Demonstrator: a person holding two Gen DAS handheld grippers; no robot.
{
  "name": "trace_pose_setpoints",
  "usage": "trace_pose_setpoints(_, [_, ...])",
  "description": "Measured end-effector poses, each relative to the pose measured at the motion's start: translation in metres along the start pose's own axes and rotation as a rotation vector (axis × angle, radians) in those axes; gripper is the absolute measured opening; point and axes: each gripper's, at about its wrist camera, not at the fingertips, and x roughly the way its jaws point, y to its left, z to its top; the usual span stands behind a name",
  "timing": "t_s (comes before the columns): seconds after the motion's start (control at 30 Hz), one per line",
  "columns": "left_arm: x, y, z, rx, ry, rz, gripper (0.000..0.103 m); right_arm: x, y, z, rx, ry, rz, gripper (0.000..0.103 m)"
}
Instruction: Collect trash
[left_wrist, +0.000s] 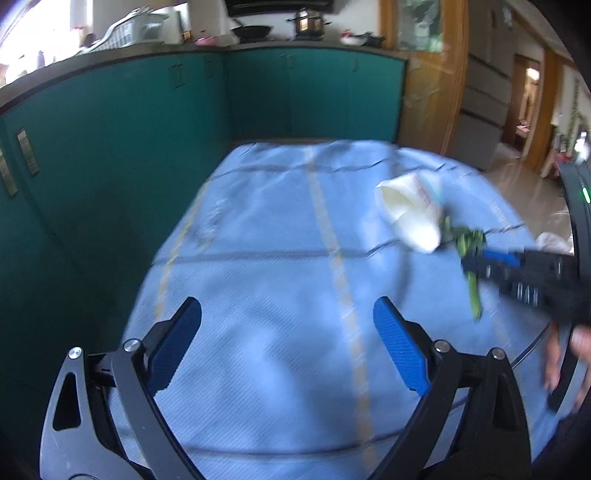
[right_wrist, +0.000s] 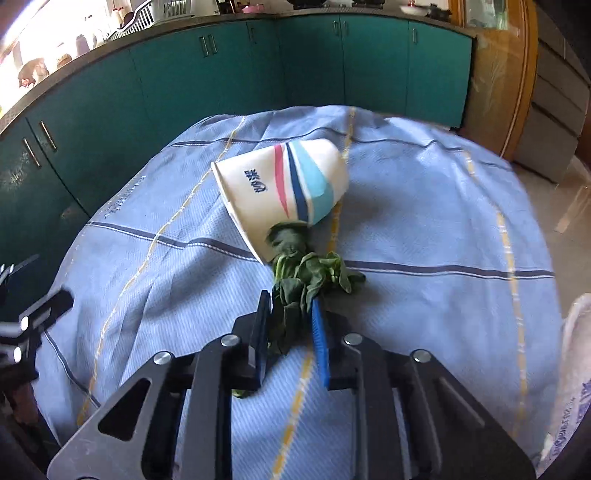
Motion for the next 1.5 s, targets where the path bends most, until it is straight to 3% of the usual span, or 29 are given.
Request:
trace_pose_setpoints(0.17, [0.026,-0.044,0.039,-0.004,0.012,-0.209,0.093,-0.049,-0.028,-0.024,0.068,-0.065,-0.022,0.022])
trace_pose_setpoints(0.33, [0.062,-0.095,0.054,0.087,0.067,-0.245,0.078,-0.088,-0.058,-0.056,0.143,-0.095,-0.050,0.022])
trace_pose_setpoints(0.43, [0.081,-0.111,0.057,0.093,0.099,-0.241,0.069,-0.099,-0.068,-0.070,0.162,-0.098,-0.073,0.022])
trace_pose_setpoints(0.53, [0.095,-0.118,0.059,0.086,0.124,-0.234,0.043,-0.103,-0.076,-0.081,0.180,-0.096,-0.076,0.022])
trace_pose_setpoints(0.57, [0.098,-0.119,0.059,0.085,0.134,-0.228,0.029,-0.105,-0.077,-0.085,0.185,-0.097,-0.079,0.022])
trace_pose_setpoints(0.7, [0.096,-0.126,0.054,0.113,0.124,-0.221,0.008,-0.109,-0.085,-0.093,0.203,-0.102,-0.080,0.022])
trace_pose_setpoints(0.87, [0.064,-0.134,0.042,0.159,0.081,-0.229,0.005,-0.112,-0.085,-0.095,0.209,-0.108,-0.067,0.022])
trace_pose_setpoints(1.03, [0.021,-0.145,0.016,0.271,0.067,-0.249,0.005,-0.123,-0.081,-0.099,0.213,-0.117,0.019,0.022])
trace_pose_setpoints(1.47, [-0.032,-0.132,-0.035,0.358,0.103,-0.293,0.006,-0.107,-0.072,-0.113,0.197,-0.042,0.021,0.022])
trace_pose_setpoints(1.5, [-0.034,-0.129,-0.037,0.353,0.103,-0.284,0.013,-0.105,-0.072,-0.113,0.197,-0.035,0.005,0.023])
